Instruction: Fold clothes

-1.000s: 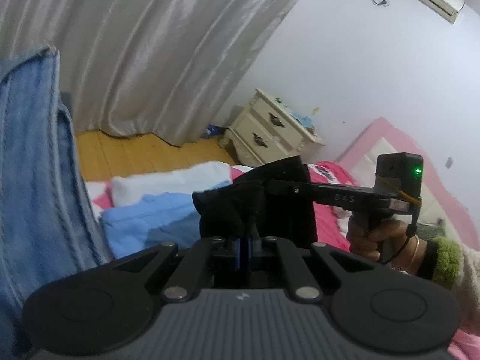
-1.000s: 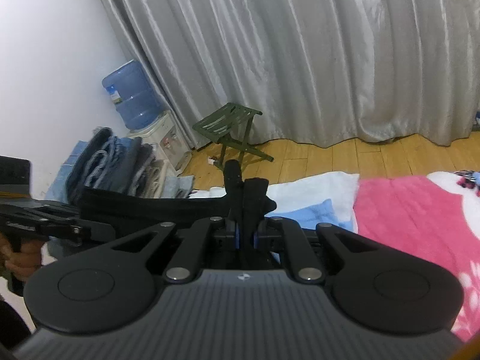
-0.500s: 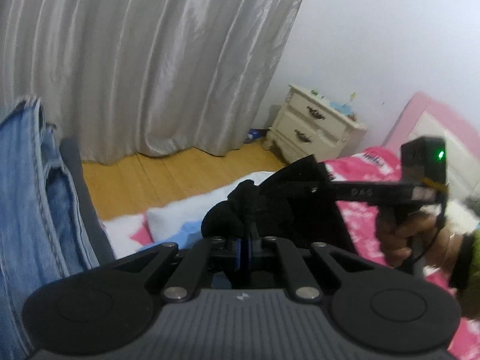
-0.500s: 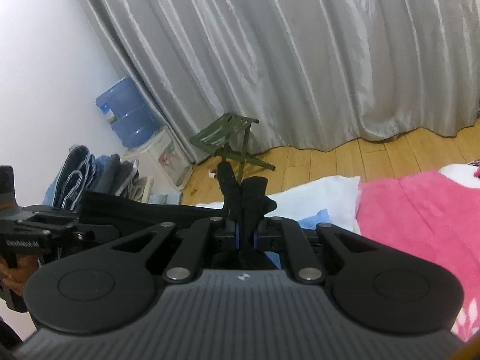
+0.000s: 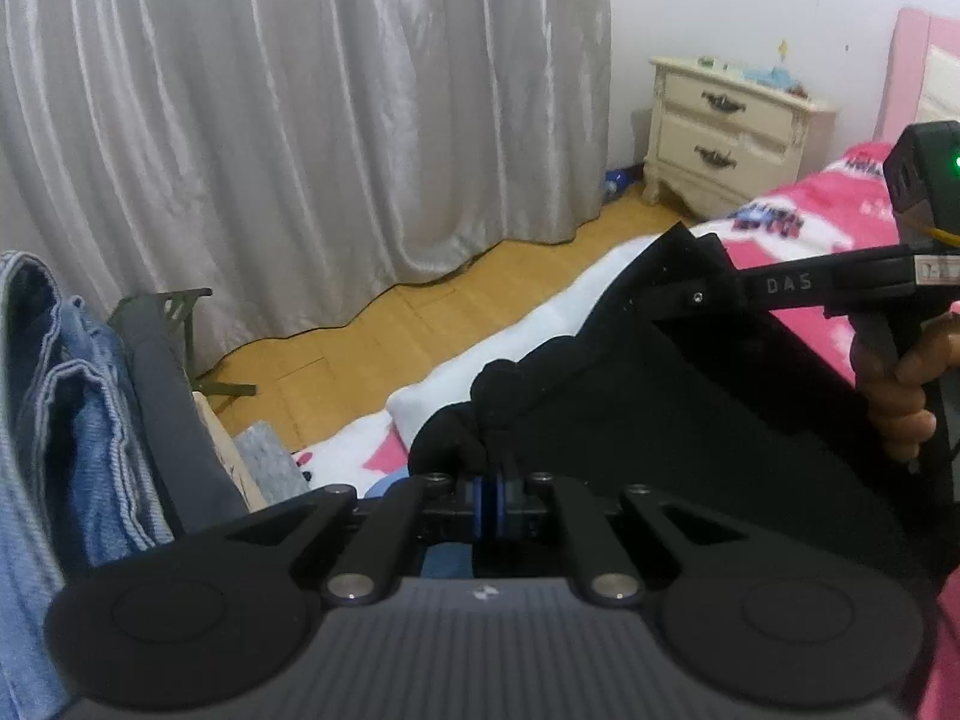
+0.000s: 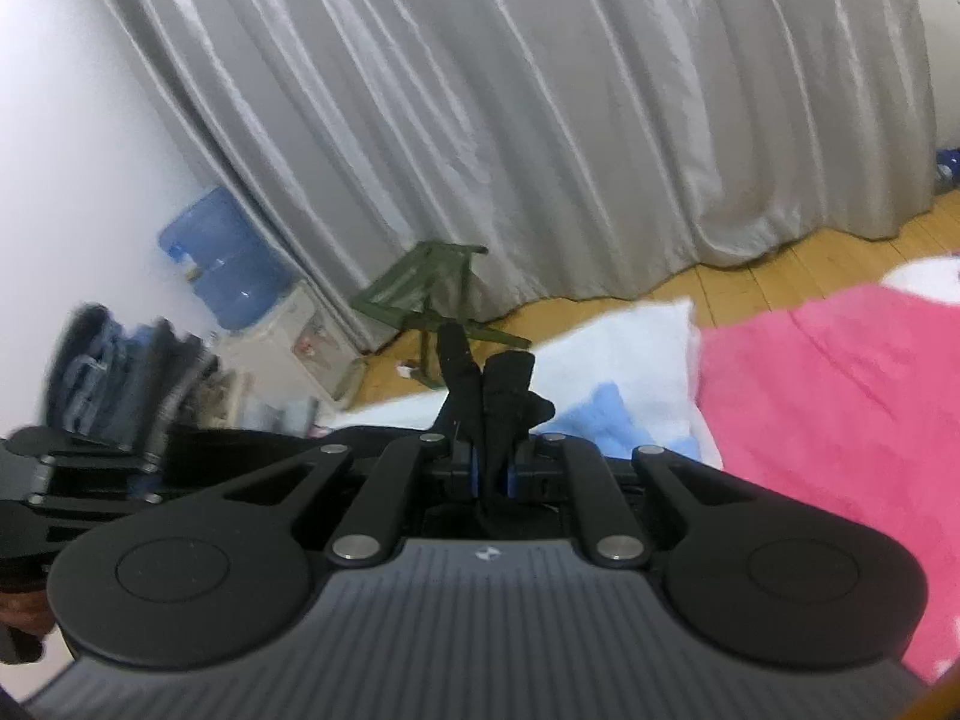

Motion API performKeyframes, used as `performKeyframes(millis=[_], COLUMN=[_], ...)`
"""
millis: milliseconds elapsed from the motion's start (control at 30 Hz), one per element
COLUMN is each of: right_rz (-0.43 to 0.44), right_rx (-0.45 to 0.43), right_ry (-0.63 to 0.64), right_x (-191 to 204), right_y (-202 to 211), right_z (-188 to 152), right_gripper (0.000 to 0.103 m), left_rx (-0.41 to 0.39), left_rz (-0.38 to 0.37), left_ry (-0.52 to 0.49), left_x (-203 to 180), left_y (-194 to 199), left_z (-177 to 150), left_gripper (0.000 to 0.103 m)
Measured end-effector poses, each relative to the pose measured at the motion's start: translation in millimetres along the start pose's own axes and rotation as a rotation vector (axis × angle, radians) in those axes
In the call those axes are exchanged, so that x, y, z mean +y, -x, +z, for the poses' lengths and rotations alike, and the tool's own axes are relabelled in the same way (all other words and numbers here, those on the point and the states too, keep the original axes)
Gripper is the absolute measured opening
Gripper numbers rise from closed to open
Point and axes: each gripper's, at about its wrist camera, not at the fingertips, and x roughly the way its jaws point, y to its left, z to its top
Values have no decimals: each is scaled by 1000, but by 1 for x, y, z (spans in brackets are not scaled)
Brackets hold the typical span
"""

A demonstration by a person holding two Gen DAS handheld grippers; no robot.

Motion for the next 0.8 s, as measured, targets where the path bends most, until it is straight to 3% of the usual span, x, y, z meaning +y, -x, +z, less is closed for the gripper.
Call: performKeyframes(millis=[167, 333, 533, 800], right_rz=[-26, -36, -90, -216], right_rx=[2, -69, -181, -212], right_ry=[-28, -104, -151, -52], right_x=[-7, -15, -21, -10], right_y=[-9, -1, 24, 98], right_z=[-6, 4, 20, 32], right_gripper=[12, 50, 53, 53], left_rx=[7, -12, -49, -81], left_rz=[40, 66, 93, 87], left_ry=[-40, -25, -13, 43], left_x=[-10, -8, -12, -1], left_y=[-7, -7, -6, 9], left_z=[0, 7, 4, 5], left_gripper=[9, 14, 19, 24])
